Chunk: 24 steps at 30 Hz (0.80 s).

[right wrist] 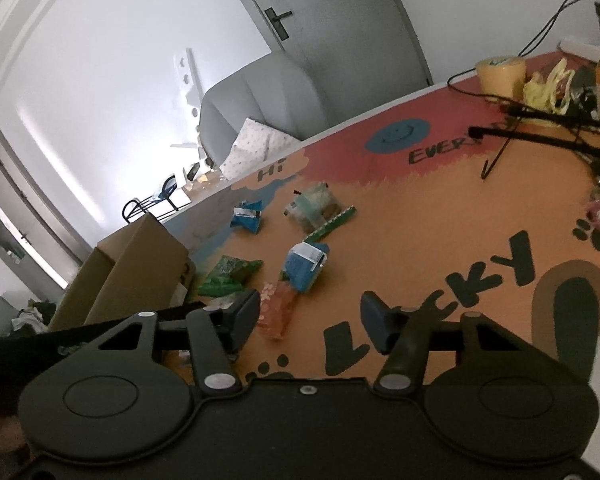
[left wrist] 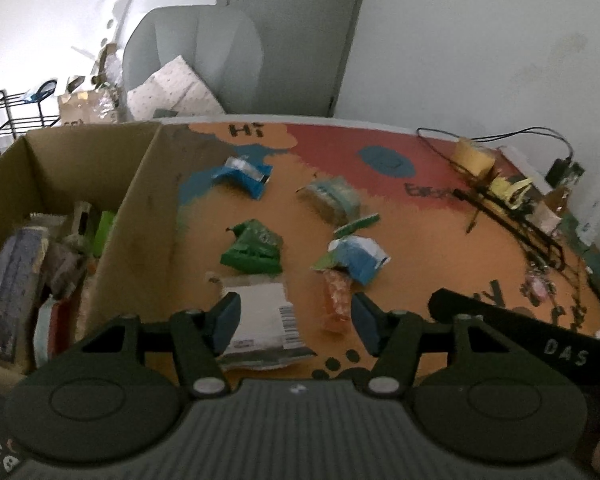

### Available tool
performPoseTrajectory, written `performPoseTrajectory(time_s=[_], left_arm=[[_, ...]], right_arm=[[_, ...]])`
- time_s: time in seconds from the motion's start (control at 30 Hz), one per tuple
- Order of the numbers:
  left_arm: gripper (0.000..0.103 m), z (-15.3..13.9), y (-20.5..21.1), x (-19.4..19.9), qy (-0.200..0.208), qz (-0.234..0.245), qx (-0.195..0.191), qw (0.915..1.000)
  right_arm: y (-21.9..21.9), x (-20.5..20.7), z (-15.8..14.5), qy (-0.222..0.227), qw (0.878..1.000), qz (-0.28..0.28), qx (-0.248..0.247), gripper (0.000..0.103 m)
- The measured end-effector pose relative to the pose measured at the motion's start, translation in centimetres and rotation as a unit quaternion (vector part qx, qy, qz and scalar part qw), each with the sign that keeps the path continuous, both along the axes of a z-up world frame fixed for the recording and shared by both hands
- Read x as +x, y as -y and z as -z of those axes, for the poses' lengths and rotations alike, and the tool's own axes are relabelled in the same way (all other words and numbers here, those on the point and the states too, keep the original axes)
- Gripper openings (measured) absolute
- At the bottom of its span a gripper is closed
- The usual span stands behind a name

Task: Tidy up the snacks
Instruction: 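Grasp a white packet with the left tool while the right tool reaches for an orange packet, then lift the white packet with the left tool while the right tool grasps the orange packet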

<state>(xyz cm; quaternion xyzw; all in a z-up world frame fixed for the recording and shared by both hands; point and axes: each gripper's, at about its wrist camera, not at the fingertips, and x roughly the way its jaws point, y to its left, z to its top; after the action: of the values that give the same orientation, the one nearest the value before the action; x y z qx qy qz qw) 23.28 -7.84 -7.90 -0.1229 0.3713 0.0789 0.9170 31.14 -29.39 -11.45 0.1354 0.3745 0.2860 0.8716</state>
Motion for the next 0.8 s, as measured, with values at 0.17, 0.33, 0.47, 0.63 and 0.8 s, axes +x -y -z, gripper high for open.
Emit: performPoseTrajectory(time_s=[0.17,0.33,0.47,0.63,0.8], left_arm=[[0.060,1.3,-0.3,0.7,-0.017,-0.022,0.003,0.9996],[0.060,2.2,-0.3,1.1,-0.022,-0.030,0.013,0.9992],[0.060,2.9,-0.3,1.5,-0.026,-0.033,0.016,0.9990],[0.060,3.7,-0.6,1.7,-0.026,-0.043,0.009,0.9987],[0.048,4.3,-1.6,1.3,-0.022,-0.056,-0.006,0.9982]], right_arm=[[-0.3,0.7,0.6,-0.009,1.000,-0.006,0.007,0.056],[-0.8,1.2,1.1,-0.018,1.000,-0.011,0.010,0.056],[-1.2,1.4,1.4,-0.023,1.000,-0.015,0.011,0.056],[-1.7,1.6,1.6,-0.029,0.999,-0.018,0.010,0.056],[-2.5,1.7,1.7,-0.030,0.999,-0.022,0.007,0.056]])
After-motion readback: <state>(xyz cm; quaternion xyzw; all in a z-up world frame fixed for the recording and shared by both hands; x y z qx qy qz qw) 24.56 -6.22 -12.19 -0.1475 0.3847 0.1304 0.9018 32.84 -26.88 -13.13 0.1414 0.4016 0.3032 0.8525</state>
